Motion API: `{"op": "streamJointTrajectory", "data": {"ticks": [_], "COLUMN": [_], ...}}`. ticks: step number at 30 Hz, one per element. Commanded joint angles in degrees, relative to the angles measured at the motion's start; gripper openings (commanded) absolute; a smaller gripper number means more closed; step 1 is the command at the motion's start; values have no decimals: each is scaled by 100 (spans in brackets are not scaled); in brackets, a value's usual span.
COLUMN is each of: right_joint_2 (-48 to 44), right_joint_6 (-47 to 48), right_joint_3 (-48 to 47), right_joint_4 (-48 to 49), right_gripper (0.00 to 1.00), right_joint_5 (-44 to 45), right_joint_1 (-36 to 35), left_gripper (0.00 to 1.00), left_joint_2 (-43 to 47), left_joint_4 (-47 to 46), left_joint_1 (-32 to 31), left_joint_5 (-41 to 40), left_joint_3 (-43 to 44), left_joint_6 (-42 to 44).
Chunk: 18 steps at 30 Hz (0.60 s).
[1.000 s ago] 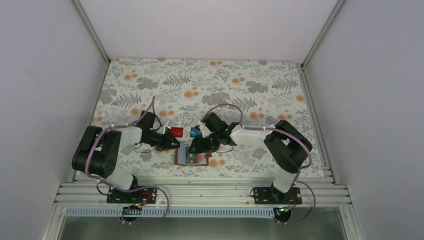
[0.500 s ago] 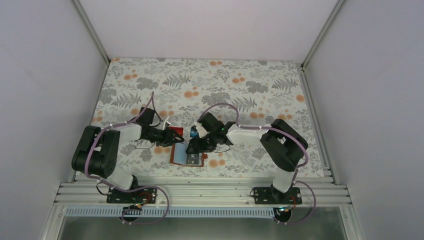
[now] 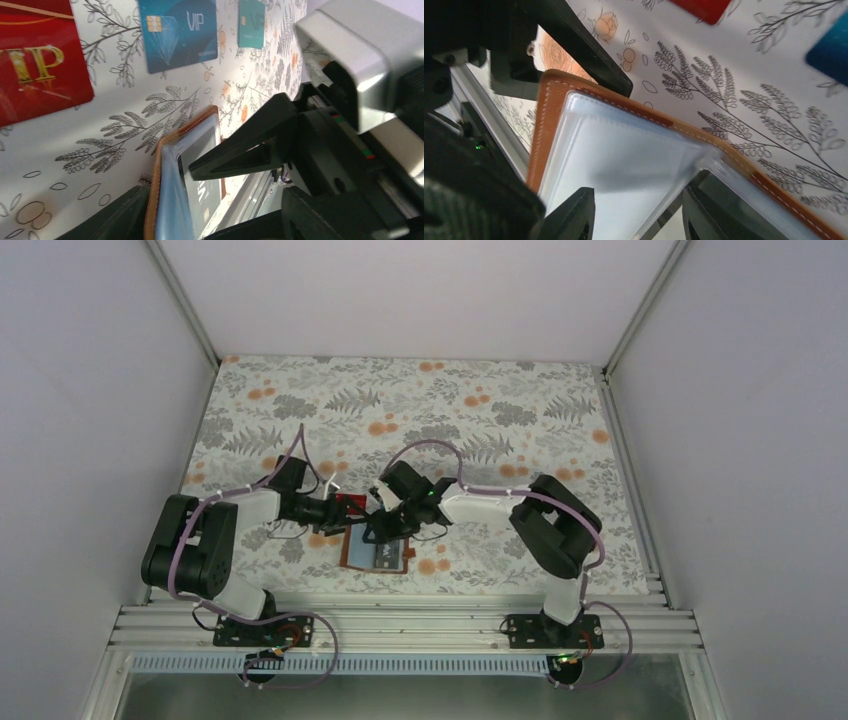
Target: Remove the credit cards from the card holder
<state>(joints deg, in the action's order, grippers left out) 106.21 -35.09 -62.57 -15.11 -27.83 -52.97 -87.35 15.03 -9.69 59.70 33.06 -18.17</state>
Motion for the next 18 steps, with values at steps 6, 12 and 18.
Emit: {"op": "streamJointTrajectory", "data": {"ticks": [6, 12, 18], "right_joint_2": [277, 36, -470], "right_joint_6": [73, -8, -8], "right_joint_3": [-202, -4, 349], "right_joint_4": [42, 190, 353], "right_gripper": [34, 32, 32], "right_joint_5": [-148, -172, -224], "right_joint_1": [-145, -43, 161], "left_gripper": [39, 19, 2], "left_joint_2": [16, -39, -73], "left_joint_4": [-133, -131, -51], "left_joint_1": [-85, -128, -157], "left_joint_5": [185, -50, -270], "left_joint_3": [-93, -187, -127], "left_joint_6": [-94, -22, 196]}}
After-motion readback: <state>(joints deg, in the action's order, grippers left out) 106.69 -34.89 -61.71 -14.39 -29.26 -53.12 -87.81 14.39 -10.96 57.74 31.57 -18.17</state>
